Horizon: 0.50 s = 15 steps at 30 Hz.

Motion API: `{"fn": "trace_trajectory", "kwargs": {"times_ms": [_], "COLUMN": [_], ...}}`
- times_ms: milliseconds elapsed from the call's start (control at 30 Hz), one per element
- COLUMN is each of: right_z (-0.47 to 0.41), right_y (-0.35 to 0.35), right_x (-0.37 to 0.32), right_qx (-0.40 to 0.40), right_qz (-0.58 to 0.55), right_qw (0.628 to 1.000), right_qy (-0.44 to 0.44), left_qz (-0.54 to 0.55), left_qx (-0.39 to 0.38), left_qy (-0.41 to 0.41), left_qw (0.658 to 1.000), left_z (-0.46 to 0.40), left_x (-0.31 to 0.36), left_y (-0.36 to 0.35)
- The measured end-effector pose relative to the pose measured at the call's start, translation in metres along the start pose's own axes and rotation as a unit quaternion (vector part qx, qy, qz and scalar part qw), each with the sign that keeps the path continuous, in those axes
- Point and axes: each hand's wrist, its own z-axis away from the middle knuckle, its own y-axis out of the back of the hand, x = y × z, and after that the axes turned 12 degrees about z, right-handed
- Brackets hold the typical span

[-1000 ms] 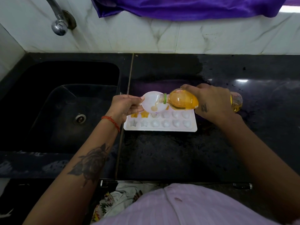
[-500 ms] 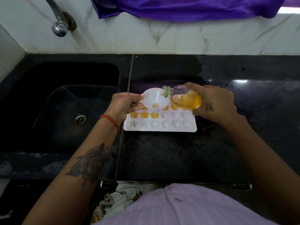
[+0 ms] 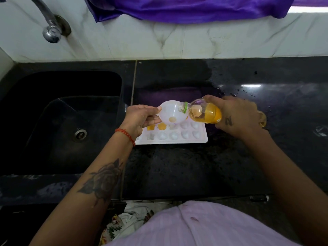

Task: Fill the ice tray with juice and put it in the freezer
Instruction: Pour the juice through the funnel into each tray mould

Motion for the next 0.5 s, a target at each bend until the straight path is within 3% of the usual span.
{"fn": "trace_trajectory", "kwargs": {"times_ms": [500], "right_z": [-0.0010], "right_y": [-0.0016], "right_x": [0.0025], "right_qx": [0.010], "right_qz": [0.010], "right_qw": [1.000], "right_qy": [0.015], "left_qz": [-0.019], "left_qx": [0.007], "left_qy": [-0.001], "left_qw": [1.000], "left_z": [-0.0010], "left_x": [-0.0016], "left_y": [-0.0026]}}
